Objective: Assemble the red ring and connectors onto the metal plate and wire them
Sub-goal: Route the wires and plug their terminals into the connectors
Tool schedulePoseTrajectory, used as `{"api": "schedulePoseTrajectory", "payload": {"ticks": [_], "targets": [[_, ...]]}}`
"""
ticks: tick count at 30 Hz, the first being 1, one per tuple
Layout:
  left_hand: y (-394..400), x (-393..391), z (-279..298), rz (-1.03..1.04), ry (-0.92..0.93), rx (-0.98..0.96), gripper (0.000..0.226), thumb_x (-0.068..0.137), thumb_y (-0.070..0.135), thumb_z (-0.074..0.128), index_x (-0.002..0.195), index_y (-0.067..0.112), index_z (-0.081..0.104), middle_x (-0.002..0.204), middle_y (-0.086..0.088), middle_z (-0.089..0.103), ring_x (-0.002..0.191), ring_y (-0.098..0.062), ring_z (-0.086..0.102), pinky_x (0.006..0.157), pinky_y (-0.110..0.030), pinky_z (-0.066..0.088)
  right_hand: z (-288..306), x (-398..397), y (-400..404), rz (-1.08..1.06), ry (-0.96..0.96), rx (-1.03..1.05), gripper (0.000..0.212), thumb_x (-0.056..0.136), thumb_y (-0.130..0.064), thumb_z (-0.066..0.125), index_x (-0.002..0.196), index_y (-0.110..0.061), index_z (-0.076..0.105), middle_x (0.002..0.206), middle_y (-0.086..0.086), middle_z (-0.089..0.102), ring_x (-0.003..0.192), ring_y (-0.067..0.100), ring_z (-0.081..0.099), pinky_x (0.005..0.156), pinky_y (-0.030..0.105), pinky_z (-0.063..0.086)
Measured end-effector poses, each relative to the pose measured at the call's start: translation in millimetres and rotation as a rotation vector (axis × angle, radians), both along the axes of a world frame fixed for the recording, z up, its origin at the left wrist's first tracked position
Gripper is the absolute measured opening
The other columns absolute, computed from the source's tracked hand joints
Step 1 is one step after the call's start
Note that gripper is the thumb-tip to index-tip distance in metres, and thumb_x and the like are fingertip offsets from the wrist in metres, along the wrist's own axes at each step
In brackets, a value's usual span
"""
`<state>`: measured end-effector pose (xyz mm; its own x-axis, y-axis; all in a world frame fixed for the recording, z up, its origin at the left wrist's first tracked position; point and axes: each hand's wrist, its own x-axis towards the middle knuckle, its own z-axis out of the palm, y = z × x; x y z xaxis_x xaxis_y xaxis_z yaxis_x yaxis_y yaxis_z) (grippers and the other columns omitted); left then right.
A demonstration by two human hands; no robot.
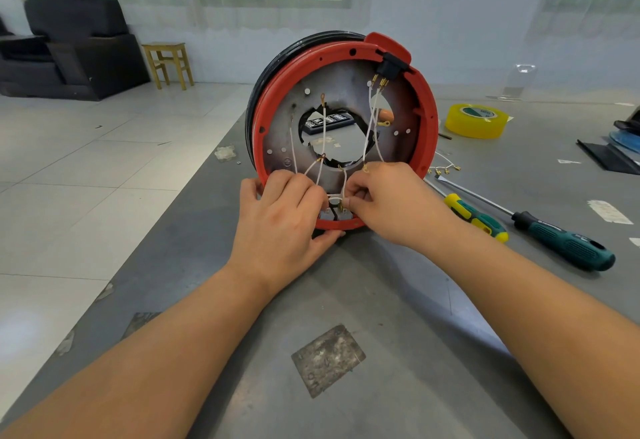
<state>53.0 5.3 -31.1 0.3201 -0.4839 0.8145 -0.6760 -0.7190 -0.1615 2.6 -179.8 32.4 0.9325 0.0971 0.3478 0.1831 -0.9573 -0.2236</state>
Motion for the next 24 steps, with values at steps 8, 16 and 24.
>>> {"api": "schedulePoseTrajectory", "payload": {"ticks": [8, 16, 24], "targets": [[2, -1, -1, 0.004, 0.016, -0.017, 0.044, 0.087, 0.060, 0.069, 0.112, 0.024, 0.075, 0.097, 0.000, 0.064, 0.098, -0.030, 0.059, 0.075, -0.046, 0.037, -26, -18, -1, 0.009, -0.300, -0.173, 0.021, 0.091, -0.005, 0.062, 0.110, -0.005, 0.070, 0.105, 0.012, 0.062, 0.094, 0.032, 0.057, 0.088, 0.042, 0.047], [2, -2, -1, 0.008, 0.045, -0.019, 0.043, 0.087, 0.060, 0.066, 0.110, 0.024, 0.077, 0.097, 0.000, 0.064, 0.098, -0.030, 0.059, 0.075, -0.046, 0.037, -34, -17, -5, 0.055, -0.363, -0.214, 0.022, 0.093, -0.012, 0.061, 0.112, -0.008, 0.070, 0.104, 0.007, 0.064, 0.098, 0.027, 0.055, 0.088, 0.040, 0.049], [5, -3, 2, 0.008, 0.110, -0.038, 0.047, 0.084, 0.063, 0.068, 0.109, 0.024, 0.077, 0.096, 0.001, 0.065, 0.097, -0.030, 0.058, 0.073, -0.045, 0.036, -35, -21, -6, 0.032, -0.369, -0.284, 0.033, 0.088, -0.022, 0.051, 0.113, -0.014, 0.070, 0.107, 0.003, 0.065, 0.108, 0.025, 0.056, 0.095, 0.038, 0.045]]}}
